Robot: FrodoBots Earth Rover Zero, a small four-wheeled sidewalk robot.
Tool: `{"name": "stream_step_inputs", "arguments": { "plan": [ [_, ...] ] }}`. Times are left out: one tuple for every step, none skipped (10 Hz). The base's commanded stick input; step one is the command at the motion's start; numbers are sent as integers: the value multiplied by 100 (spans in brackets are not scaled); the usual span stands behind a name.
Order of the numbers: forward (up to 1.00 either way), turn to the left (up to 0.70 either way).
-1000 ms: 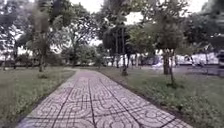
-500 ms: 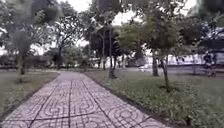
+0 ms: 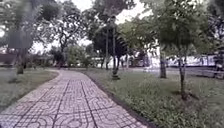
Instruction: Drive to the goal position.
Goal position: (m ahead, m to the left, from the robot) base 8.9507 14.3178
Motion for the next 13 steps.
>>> {"name": "stream_step_inputs", "arguments": {
  "plan": [
    [100, 27],
    [100, 27],
    [100, 27],
    [100, 27],
    [100, 27],
    [100, 6],
    [100, 0],
    [100, 0],
    [100, 22],
    [100, 0],
    [100, 0],
    [100, 0],
    [100, 0]
  ]
}}
